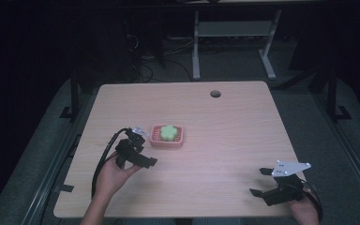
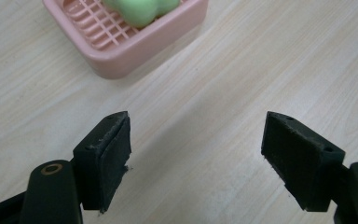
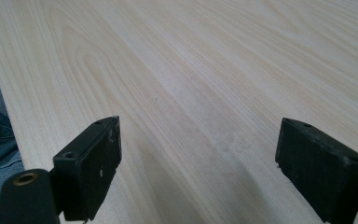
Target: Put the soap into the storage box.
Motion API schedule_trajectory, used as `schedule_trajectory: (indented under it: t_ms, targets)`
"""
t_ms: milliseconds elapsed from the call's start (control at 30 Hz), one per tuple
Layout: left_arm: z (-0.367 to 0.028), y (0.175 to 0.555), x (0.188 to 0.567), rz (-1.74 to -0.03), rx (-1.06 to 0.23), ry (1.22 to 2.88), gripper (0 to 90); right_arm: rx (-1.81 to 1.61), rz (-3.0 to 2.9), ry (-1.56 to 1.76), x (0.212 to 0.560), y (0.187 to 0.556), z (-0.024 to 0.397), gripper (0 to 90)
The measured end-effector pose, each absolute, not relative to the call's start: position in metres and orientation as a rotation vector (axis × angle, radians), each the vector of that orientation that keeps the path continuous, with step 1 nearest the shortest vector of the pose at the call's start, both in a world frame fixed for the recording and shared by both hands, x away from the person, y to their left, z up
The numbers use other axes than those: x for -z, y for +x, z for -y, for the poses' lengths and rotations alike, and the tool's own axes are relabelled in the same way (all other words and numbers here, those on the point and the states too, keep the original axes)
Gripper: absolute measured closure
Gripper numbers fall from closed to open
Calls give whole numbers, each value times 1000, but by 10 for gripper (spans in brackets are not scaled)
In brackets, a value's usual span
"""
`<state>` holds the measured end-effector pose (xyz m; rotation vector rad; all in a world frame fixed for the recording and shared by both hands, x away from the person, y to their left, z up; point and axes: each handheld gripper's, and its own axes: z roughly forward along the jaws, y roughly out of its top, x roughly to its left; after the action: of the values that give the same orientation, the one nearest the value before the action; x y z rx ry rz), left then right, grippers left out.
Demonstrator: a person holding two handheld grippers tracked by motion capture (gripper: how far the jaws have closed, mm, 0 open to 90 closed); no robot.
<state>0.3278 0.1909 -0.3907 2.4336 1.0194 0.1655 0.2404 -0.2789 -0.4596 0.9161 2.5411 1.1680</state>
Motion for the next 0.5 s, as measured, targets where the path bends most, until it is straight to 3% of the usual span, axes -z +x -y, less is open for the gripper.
schedule_trajectory:
  t_ms: [500]
  targets:
    - [-202, 310, 402, -1029, -155, 2404, 236, -1168, -2539, 923, 461, 241, 280, 138]
